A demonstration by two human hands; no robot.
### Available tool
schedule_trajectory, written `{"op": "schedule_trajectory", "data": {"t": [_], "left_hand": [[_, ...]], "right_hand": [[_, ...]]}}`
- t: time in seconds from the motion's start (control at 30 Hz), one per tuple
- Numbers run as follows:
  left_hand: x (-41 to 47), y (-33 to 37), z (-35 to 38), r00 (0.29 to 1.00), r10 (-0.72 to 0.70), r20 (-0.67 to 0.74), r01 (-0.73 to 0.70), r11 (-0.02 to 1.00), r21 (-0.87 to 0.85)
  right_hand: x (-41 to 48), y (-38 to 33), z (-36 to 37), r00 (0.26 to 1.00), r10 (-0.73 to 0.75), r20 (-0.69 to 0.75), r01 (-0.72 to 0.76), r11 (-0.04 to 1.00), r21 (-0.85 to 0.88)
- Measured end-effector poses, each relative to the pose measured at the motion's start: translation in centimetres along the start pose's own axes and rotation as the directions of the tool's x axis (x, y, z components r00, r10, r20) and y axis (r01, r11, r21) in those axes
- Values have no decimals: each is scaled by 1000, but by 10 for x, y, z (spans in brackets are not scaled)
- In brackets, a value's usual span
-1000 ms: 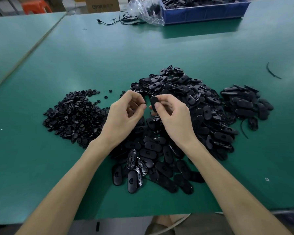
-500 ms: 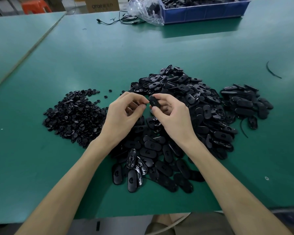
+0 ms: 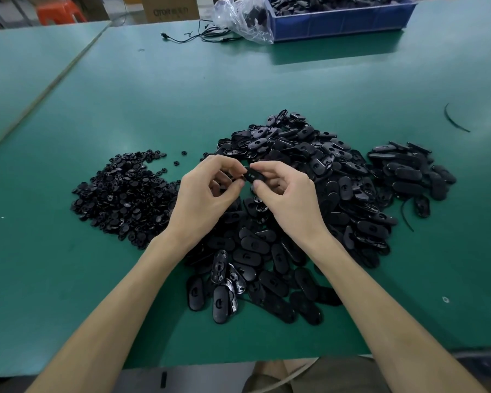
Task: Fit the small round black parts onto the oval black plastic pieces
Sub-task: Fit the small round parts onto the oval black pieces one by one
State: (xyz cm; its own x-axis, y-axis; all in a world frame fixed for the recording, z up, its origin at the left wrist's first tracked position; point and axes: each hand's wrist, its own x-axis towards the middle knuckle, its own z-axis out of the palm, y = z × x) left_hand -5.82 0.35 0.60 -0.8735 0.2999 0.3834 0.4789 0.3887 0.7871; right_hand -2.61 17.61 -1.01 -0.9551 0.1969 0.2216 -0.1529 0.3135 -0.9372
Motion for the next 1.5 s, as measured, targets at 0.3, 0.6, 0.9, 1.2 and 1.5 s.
{"op": "schedule_trajectory", "data": {"t": [0.3,0.6,0.9,1.2,1.5], "left_hand": [[0,1,2,1000,15,-23,-15,1000,-7],[-2,4,1,1000,-19,-17,19,1000,-18],[-4,10,0,997,-65,-36,63,997,-47],[-4,9,-1,994,-81,-77,75,994,-79],[-2,7,-2,992,-89,-86,82,994,-76]], "right_hand": [[0,1,-1,1000,-2,1,2,1000,0],[-1,0,0,1000,8,-1,-8,1000,2],[-1,1,0,1000,13,-4,-13,1000,9],[-1,0,0,1000,24,2,-24,1000,9],[-3,-1,-1,999,34,-2,-34,999,21]]}}
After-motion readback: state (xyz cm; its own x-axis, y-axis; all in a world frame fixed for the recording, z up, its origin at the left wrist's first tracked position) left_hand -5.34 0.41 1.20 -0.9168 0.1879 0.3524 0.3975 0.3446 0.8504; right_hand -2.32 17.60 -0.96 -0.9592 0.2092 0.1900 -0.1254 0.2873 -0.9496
